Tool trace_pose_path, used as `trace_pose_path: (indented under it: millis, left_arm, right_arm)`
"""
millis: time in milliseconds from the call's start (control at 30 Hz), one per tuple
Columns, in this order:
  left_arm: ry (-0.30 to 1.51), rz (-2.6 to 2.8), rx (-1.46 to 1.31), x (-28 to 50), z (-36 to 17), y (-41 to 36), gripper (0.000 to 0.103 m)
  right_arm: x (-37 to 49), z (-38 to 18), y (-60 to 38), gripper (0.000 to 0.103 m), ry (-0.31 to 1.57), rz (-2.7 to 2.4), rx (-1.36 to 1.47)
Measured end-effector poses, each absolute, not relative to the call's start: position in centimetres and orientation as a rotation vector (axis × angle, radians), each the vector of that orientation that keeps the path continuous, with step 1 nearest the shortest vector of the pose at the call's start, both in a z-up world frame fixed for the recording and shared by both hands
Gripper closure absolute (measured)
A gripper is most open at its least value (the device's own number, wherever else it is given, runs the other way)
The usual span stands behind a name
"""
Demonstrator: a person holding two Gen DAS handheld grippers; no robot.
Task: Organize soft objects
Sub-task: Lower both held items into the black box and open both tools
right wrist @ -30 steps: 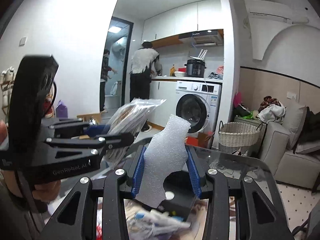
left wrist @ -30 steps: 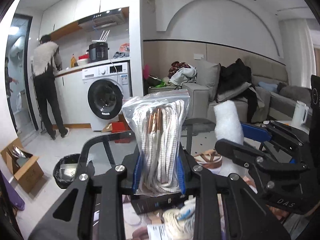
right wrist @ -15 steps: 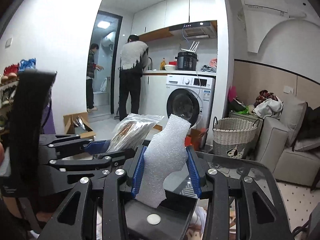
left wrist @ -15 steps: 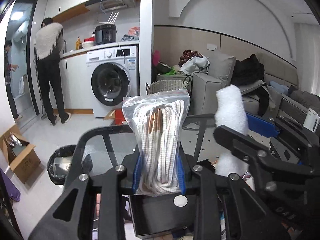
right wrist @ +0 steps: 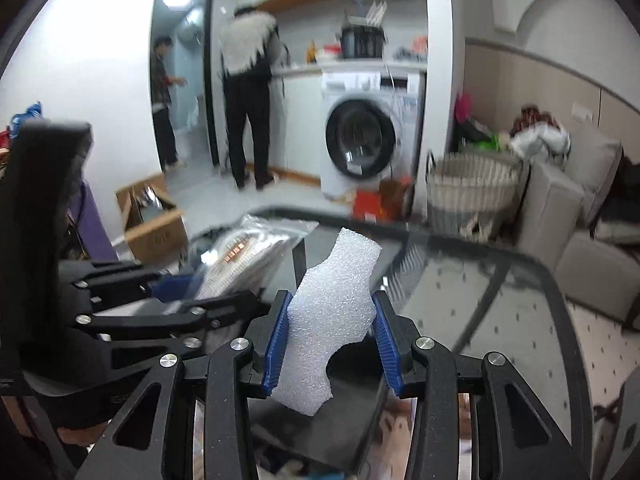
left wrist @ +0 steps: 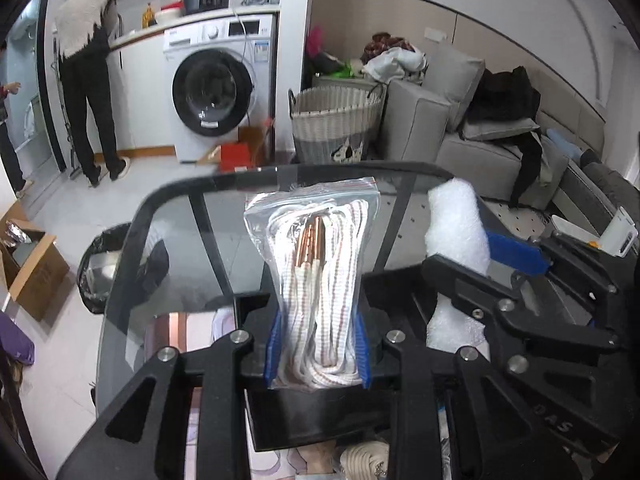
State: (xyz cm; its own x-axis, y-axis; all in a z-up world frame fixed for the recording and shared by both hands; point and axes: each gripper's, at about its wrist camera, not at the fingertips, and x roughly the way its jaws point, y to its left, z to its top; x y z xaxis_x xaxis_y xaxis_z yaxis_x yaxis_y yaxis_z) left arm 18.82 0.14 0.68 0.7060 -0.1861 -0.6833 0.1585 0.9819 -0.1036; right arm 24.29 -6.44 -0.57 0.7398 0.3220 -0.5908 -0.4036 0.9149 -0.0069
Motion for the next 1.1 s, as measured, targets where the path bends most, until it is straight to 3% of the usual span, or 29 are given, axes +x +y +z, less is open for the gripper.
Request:
trace_pose_path:
  millis: [233,600,1100]
  left_arm:
    - [0.946,-0.178,0.037,20.0,-1.8,-0.7,0.075]
    - [1.127,-0.210,0.116,19.3,-4.4,-2.3,0.074]
    - [1.167,-0.210,0.092,18.4,-4.0,-2.5,0.067]
  right_arm:
    - [26.1,-5.2,-5.6,0.062,0.842,0.429,-0.226]
    - [26.0,-8.9,-5.0,0.062,0.982,0.448,-0.373]
    - [24.1,-8.9,-4.9,0.061,1.096,0.468,-0.420]
